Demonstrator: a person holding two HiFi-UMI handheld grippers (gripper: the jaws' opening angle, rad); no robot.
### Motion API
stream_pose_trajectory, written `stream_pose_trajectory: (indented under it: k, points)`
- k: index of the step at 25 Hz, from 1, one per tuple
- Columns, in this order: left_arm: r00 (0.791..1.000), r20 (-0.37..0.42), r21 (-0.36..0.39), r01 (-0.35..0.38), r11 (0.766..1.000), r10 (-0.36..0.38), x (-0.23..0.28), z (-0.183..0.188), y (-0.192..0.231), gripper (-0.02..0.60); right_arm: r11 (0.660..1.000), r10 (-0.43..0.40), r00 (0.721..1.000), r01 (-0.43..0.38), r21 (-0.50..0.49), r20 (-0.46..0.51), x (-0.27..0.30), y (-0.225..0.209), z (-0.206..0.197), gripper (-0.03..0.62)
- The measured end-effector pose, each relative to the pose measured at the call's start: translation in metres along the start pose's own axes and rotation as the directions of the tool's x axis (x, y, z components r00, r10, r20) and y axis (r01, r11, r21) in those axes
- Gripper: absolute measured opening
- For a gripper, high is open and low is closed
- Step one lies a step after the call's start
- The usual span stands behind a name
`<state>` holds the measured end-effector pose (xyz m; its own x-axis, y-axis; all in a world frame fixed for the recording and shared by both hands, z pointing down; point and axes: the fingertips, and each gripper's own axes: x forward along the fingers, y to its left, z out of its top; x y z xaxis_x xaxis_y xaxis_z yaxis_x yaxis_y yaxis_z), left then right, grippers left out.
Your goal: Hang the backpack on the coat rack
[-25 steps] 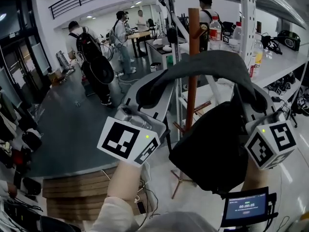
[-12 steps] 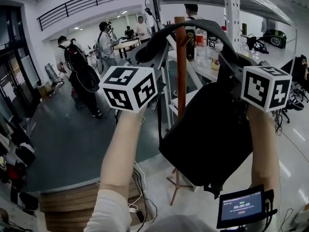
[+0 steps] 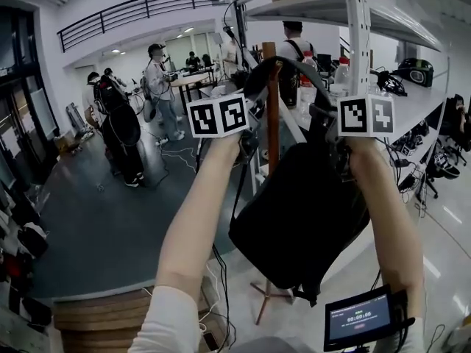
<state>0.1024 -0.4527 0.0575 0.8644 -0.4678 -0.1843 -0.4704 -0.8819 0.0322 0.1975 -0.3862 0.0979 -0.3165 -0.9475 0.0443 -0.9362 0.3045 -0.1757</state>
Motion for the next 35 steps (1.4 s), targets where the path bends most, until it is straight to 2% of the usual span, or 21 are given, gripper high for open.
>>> stream_pose_trajectory:
  k: [4, 8, 11, 14, 16, 17, 19, 22, 25, 28, 30, 32, 35]
  points:
    - [1.000, -0.025, 0.055, 0.009, 0.998, -0.008, 0.000, -0.013, -0.005, 0.034, 1.000, 0.016, 1.000, -0.016, -0.012, -0.024, 0.008, -0.001, -0.012, 0.037]
    - [0.998, 0.043, 0.060, 0.042, 0.997, -0.044, -0.006, -0.019, -0.018, 0.034, 0.997, 0.070, 0.997, -0.070, -0.018, -0.017, 0.012, 0.009, -0.026, 0.037]
    - [0.995, 0.103, 0.122, -0.010, 0.992, -0.002, -0.015, -0.020, -0.026, 0.034, 0.995, 0.069, 0.997, -0.067, -0.074, 0.027, 0.010, 0.018, -0.033, 0.037]
    - [0.984, 0.169, 0.214, -0.095, 0.972, 0.059, -0.025, -0.020, -0.032, 0.035, 0.987, 0.046, 0.996, -0.033, -0.157, 0.075, 0.009, 0.025, -0.041, 0.038]
    - [0.976, 0.204, 0.242, -0.121, 0.963, 0.072, -0.031, -0.021, -0.039, 0.035, 0.981, 0.016, 0.995, 0.004, -0.193, 0.102, 0.007, 0.027, -0.044, 0.037]
    - [0.975, 0.216, 0.242, -0.106, 0.964, 0.053, -0.035, -0.022, -0.044, 0.035, 0.977, -0.012, 0.993, 0.036, -0.211, 0.115, 0.006, 0.027, -0.045, 0.037]
    - [0.973, 0.227, 0.213, -0.023, 0.977, -0.026, -0.044, -0.025, -0.056, 0.037, 0.958, -0.092, 0.985, 0.127, -0.259, 0.143, 0.003, 0.026, -0.047, 0.038]
    - [0.965, 0.228, 0.172, 0.093, 0.981, -0.132, -0.061, -0.025, -0.073, 0.094, 0.905, -0.185, 0.967, 0.238, -0.352, 0.178, 0.001, 0.026, -0.049, 0.038]
    - [0.949, 0.246, 0.213, 0.147, 0.966, -0.198, -0.087, -0.026, -0.093, 0.177, 0.853, -0.237, 0.948, 0.307, -0.422, 0.211, 0.000, 0.019, -0.049, 0.038]
    - [0.938, 0.259, 0.218, 0.175, 0.960, -0.230, -0.119, -0.042, -0.104, 0.187, 0.810, -0.271, 0.931, 0.357, -0.465, 0.243, -0.002, 0.012, -0.050, 0.038]
    - [0.951, 0.236, 0.216, 0.150, 0.965, -0.200, -0.136, -0.064, -0.106, 0.187, 0.790, -0.283, 0.923, 0.379, -0.483, 0.260, -0.006, 0.010, -0.051, 0.038]
    - [0.972, 0.206, 0.238, 0.060, 0.969, -0.110, -0.149, -0.091, -0.105, 0.187, 0.778, -0.284, 0.918, 0.389, -0.493, 0.277, -0.012, 0.009, -0.053, 0.038]
    - [0.982, 0.189, 0.260, -0.053, 0.964, 0.003, -0.164, -0.125, -0.107, 0.187, 0.770, -0.243, 0.915, 0.383, -0.511, 0.321, -0.025, 0.018, -0.053, 0.038]
